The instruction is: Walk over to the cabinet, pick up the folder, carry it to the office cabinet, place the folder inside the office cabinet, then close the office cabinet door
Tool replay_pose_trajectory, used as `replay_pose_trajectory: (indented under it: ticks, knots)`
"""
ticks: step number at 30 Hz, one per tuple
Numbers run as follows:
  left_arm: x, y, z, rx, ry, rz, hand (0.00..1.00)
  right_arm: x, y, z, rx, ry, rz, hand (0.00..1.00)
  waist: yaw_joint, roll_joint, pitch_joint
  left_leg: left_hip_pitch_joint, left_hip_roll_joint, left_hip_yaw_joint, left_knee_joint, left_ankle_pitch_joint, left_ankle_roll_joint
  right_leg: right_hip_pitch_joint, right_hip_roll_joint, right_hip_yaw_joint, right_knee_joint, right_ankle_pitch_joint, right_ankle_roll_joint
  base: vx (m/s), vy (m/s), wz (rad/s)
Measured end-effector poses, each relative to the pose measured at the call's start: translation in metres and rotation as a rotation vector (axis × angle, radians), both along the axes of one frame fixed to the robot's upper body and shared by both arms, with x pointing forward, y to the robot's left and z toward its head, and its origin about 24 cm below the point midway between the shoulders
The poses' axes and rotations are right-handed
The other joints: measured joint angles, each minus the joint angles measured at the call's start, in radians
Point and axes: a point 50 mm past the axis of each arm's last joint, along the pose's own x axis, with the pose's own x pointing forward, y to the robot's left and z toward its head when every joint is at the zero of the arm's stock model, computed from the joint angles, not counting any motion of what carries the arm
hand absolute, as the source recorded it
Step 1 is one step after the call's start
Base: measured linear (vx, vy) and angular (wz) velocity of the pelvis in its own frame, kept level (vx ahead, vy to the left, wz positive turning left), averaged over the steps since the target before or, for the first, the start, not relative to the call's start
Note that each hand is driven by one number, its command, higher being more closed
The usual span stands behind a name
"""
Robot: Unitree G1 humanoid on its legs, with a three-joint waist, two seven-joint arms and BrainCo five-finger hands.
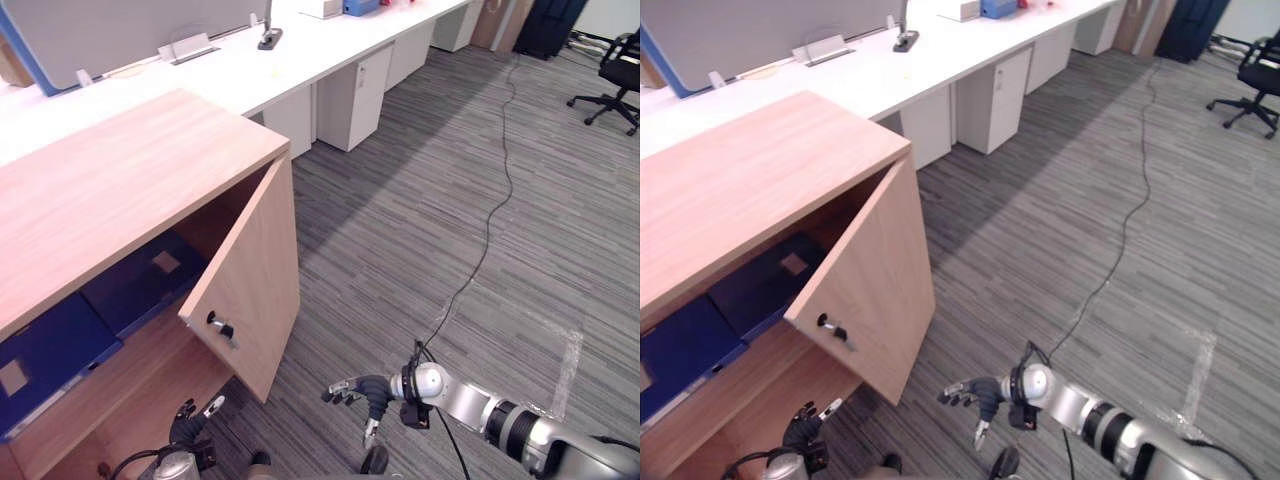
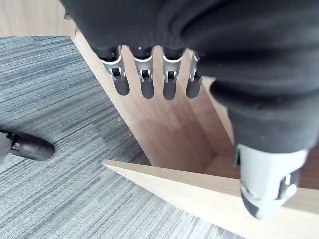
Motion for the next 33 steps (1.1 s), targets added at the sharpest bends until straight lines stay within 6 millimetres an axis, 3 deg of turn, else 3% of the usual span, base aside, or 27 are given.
replay_pose_trajectory:
  ticks: [3,4,5,7,9,12,13,15,17,20,21,22,23,24,25,26,28,30,31,32,33]
  knots:
    - [-0.001,-0.001,-0.001,-0.001,0.004,0.003,0.0,0.004,0.013,-0.018,-0.018,-0.012,-0.102,0.0,0.022,-0.006,0.006,-0.014,-0.002,-0.018,0.007,-0.014,0.013,0.005,-0.001,-0.018,0.0,0.0,0.0,-0.15,0.038,0.3]
    - [-0.003,-0.004,-0.001,-0.006,-0.002,0.017,0.0,0.006,0.02,-0.029,-0.016,-0.008,-0.205,0.0,0.035,-0.003,0.012,-0.046,-0.002,-0.041,0.041,-0.037,0.045,0.006,0.0,-0.03,0.006,0.002,0.0,-0.1,0.023,0.3]
    - [-0.003,-0.005,-0.001,-0.009,-0.007,0.02,0.0,0.006,0.021,-0.032,-0.02,-0.008,-0.23,0.0,0.039,-0.002,0.012,-0.053,-0.002,-0.045,0.051,-0.042,0.054,0.004,0.001,-0.034,0.009,0.001,0.0,-0.07,0.019,0.43]
    - [0.001,-0.016,0.0,-0.04,-0.038,0.053,0.0,0.007,0.021,-0.05,-0.048,0.015,-0.455,0.0,0.062,-0.001,0.034,-0.104,0.001,-0.035,0.133,-0.084,0.167,-0.027,-0.03,-0.068,0.111,-0.057,-0.006,-0.04,0.049,0.5]
    - [-0.008,-0.022,-0.004,-0.059,-0.018,0.077,0.0,0.004,0.014,-0.06,-0.075,0.031,-0.626,0.0,0.07,0.005,0.043,-0.137,0.027,0.065,0.162,-0.097,0.225,-0.028,-0.042,-0.098,0.102,-0.066,-0.002,-0.04,0.025,0.48]
    - [-0.014,-0.028,-0.006,-0.084,-0.007,0.099,0.0,-0.013,-0.015,-0.078,-0.116,0.099,-0.937,0.0,0.069,0.002,0.05,-0.162,0.023,0.272,0.223,-0.08,0.178,-0.005,-0.069,-0.151,0.069,-0.056,0.013,0.03,0.07,0.58]
    - [-0.018,-0.026,-0.006,-0.083,-0.009,0.117,0.0,-0.025,-0.03,-0.086,-0.101,0.17,-1.154,0.0,0.072,0.003,0.048,-0.129,-0.004,0.266,0.161,-0.041,0.148,0.025,-0.067,-0.176,0.046,-0.045,0.027,0.09,0.148,0.58]
    - [-0.023,-0.024,-0.007,-0.085,0.003,0.125,0.0,-0.039,-0.041,-0.092,-0.071,0.231,-1.365,0.0,0.064,-0.012,0.041,-0.104,-0.045,0.232,0.099,-0.015,0.13,0.059,-0.087,-0.224,0.027,-0.035,0.042,0.15,0.109,0.76]
    - [-0.021,-0.029,-0.007,-0.102,0.002,0.115,0.0,-0.053,-0.053,-0.098,-0.092,0.256,-1.51,0.0,0.052,-0.01,0.034,-0.083,-0.092,0.177,0.044,0.007,0.133,0.095,-0.124,-0.289,0.035,-0.034,0.06,0.23,0.119,1.04]
    - [-0.022,-0.033,-0.008,-0.118,0.006,0.104,0.0,-0.076,-0.065,-0.105,-0.133,0.293,-1.616,0.0,0.037,-0.004,0.013,-0.057,-0.162,0.097,0.023,0.004,0.146,0.118,-0.258,-0.372,0.234,-0.11,0.12,0.29,0.199,1.09]
    - [-0.024,-0.034,-0.01,-0.12,0.016,0.105,0.0,-0.088,-0.07,-0.108,-0.163,0.307,-1.636,0.0,0.026,-0.004,0.009,-0.038,-0.194,0.052,0.028,0.008,0.151,0.132,-0.337,-0.387,0.365,-0.139,0.107,0.26,0.184,0.98]
    - [-0.025,-0.034,-0.011,-0.122,0.024,0.104,0.0,-0.094,-0.072,-0.11,-0.178,0.315,-1.644,0.0,0.017,-0.001,0.003,-0.029,-0.204,0.033,0.038,0.008,0.158,0.133,-0.377,-0.378,0.443,-0.145,0.092,0.31,0.241,1.27]
    - [-0.027,-0.032,-0.012,-0.115,0.035,0.098,0.0,-0.103,-0.074,-0.112,-0.189,0.339,-1.668,0.0,0.0,0.0,0.001,-0.011,-0.227,-0.012,0.06,-0.007,0.173,0.105,-0.455,-0.29,0.611,-0.13,0.023,0.27,0.24,1.08]
    - [-0.026,-0.028,-0.011,-0.102,0.037,0.091,0.0,-0.098,-0.074,-0.11,-0.168,0.325,-1.68,0.0,-0.009,-0.002,0.004,-0.001,-0.23,-0.04,0.083,-0.025,0.186,0.027,-0.47,-0.109,0.739,-0.139,0.005,0.25,0.222,0.89]
    - [-0.026,-0.026,-0.011,-0.095,0.04,0.091,0.0,-0.095,-0.075,-0.109,-0.159,0.315,-1.68,0.0,-0.012,0.002,0.007,-0.002,-0.225,-0.055,0.095,-0.031,0.185,-0.012,-0.447,-0.012,0.771,-0.181,0.021,0.18,0.128,0.65]
    - [-0.024,-0.021,-0.01,-0.079,0.039,0.096,0.0,-0.092,-0.074,-0.107,-0.142,0.302,-1.685,0.0,-0.018,0.004,0.007,-0.003,-0.213,-0.084,0.112,-0.038,0.18,-0.065,-0.368,0.168,0.765,-0.243,0.037,0.14,0.006,0.64]
    - [-0.017,-0.016,-0.007,-0.06,0.024,0.102,0.0,-0.093,-0.072,-0.107,-0.122,0.307,-1.718,0.0,-0.043,-0.005,0.007,-0.015,-0.21,-0.157,0.136,-0.061,0.162,-0.09,-0.239,0.418,0.618,-0.279,0.062,0.12,-0.112,0.97]
    - [-0.007,-0.021,-0.006,-0.059,0.007,0.084,0.0,-0.093,-0.07,-0.106,-0.108,0.3,-1.734,0.0,-0.063,-0.019,0.003,-0.029,-0.213,-0.233,0.162,-0.076,0.138,-0.09,-0.189,0.521,0.504,-0.275,0.07,0.08,-0.251,1.08]
    - [-0.006,-0.022,-0.006,-0.058,0.007,0.08,0.0,-0.094,-0.068,-0.107,-0.106,0.307,-1.734,0.0,-0.064,-0.026,0.0,-0.03,-0.214,-0.247,0.165,-0.082,0.128,-0.089,-0.187,0.524,0.483,-0.267,0.082,0.06,-0.407,0.94]
    - [-0.006,-0.019,-0.005,-0.044,0.005,0.078,0.0,-0.097,-0.06,-0.108,-0.1,0.336,-1.731,0.0,-0.064,-0.055,-0.005,-0.026,-0.222,-0.271,0.165,-0.095,0.11,-0.079,-0.195,0.509,0.442,-0.217,0.132,0.03,-0.401,0.64]
    - [-0.009,-0.017,-0.006,-0.038,0.013,0.087,0.0,-0.099,-0.054,-0.11,-0.096,0.356,-1.728,0.0,-0.064,-0.078,-0.014,-0.023,-0.223,-0.29,0.164,-0.109,0.092,-0.06,-0.207,0.468,0.426,-0.252,0.178,0.03,-0.455,0.59]
